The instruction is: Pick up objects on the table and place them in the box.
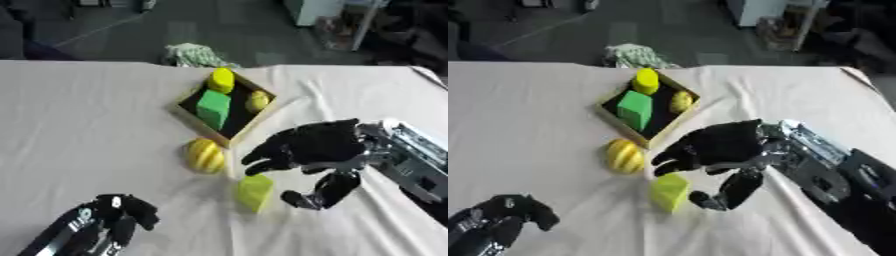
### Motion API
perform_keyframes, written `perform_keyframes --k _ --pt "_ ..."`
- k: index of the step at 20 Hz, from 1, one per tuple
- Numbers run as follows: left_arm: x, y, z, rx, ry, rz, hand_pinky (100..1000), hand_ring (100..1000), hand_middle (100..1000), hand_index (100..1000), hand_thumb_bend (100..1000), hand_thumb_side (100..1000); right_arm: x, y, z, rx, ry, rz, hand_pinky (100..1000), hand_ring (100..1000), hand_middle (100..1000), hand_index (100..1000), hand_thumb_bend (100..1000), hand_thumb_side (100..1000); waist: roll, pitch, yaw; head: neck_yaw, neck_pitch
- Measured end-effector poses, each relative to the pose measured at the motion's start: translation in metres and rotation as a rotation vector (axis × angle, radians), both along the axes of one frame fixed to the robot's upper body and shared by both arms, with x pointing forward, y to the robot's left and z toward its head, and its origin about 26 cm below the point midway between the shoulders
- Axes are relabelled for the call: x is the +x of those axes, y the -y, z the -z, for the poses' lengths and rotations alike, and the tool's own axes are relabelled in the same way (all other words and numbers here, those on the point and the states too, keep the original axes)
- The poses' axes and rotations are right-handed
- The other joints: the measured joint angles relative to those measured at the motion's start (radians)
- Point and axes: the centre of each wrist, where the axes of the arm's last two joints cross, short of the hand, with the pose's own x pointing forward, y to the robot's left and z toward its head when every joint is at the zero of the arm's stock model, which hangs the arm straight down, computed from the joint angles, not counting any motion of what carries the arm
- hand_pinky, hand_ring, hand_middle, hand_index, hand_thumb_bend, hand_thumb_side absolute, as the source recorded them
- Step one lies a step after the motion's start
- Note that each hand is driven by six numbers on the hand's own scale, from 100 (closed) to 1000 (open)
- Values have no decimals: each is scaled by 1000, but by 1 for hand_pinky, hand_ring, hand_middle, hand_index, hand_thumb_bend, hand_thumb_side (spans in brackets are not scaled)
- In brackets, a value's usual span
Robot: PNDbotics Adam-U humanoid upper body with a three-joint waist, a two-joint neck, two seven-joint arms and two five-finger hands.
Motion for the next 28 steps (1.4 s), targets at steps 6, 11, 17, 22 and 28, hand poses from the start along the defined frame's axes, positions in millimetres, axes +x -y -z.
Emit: perform_keyframes --k 6,11,17,22,28 --pt "0 0 0 0 1 0 717 686 533 733 100 707 14 4 14 -33 -2 30 885 943 973 1000 100 398 5 4 0 0 0" --pt "0 0 0 0 2 2 718 686 534 733 100 708 26 5 31 -49 -7 41 881 937 968 1000 100 389 6 5 0 -1 0" --pt "0 0 0 0 2 3 718 686 534 733 100 709 36 1 43 -61 -2 25 878 933 961 1000 100 413 8 5 3 -3 0" --pt "0 0 0 0 2 4 718 687 535 733 100 710 41 -5 48 -60 7 2 875 926 949 1000 100 394 8 5 5 -6 0" --pt "0 0 0 0 3 5 718 689 535 734 100 711 46 -7 51 -54 9 -3 869 915 923 1000 100 380 8 4 5 -8 0"
